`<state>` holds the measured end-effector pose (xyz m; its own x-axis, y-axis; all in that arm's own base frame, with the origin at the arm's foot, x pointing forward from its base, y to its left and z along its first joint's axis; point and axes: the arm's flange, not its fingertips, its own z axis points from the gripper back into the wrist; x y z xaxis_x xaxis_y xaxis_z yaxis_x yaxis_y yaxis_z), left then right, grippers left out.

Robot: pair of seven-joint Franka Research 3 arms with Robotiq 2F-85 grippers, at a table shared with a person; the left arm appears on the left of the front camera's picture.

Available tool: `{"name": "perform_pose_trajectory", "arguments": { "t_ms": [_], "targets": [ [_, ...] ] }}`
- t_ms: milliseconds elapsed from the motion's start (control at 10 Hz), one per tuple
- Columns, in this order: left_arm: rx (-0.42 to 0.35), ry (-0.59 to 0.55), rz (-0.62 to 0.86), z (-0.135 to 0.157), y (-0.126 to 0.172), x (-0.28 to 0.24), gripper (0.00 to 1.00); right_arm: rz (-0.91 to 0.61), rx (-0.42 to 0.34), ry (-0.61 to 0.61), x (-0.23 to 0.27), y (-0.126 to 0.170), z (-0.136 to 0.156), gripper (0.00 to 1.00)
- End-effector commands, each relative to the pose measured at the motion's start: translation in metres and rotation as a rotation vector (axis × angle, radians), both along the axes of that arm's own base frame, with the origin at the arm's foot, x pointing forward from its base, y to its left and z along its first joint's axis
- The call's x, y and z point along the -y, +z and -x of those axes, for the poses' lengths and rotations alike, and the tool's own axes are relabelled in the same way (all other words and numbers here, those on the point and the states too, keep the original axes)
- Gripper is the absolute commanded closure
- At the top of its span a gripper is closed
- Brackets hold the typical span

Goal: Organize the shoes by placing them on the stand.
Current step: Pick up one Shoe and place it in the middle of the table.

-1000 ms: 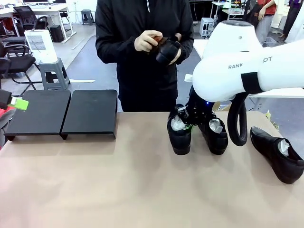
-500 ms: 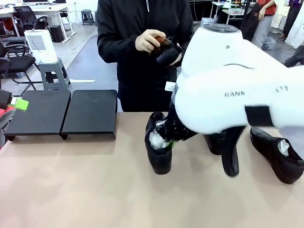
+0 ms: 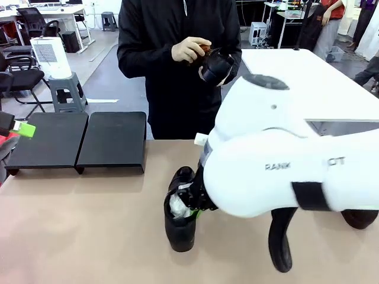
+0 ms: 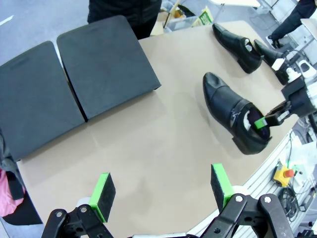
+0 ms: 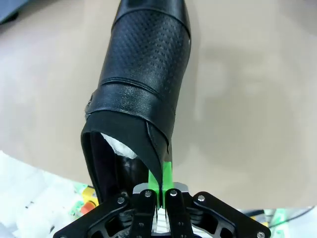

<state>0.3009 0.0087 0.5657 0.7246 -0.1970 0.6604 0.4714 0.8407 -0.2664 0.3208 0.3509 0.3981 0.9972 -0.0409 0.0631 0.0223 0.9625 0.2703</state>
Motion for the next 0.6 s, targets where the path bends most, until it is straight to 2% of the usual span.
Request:
{"name": "perform_pose_trajectory", "arguments": {
  "t_ms": [0, 100, 200, 500],
  "targets": [
    [0.011, -0.015, 0.013, -0.001, -0.001, -0.001, 0.0, -0.062, 0.028, 0.038, -0.013, -0.012, -0.006, 1.0],
    [0.011, -0.015, 0.013, -0.001, -0.001, -0.001, 0.0, -0.071, 0.018, 0.088, -0.019, -0.018, -0.008, 1.0],
    [0.011, -0.015, 0.013, -0.001, -0.001, -0.001, 0.0, -0.048, 0.017, 0.124, -0.022, -0.021, -0.008, 0.87],
    [0.011, -0.015, 0.013, -0.001, -0.001, -0.001, 0.0, -0.036, -0.019, 0.136, -0.02, -0.03, -0.013, 0.34]
  ]
}}
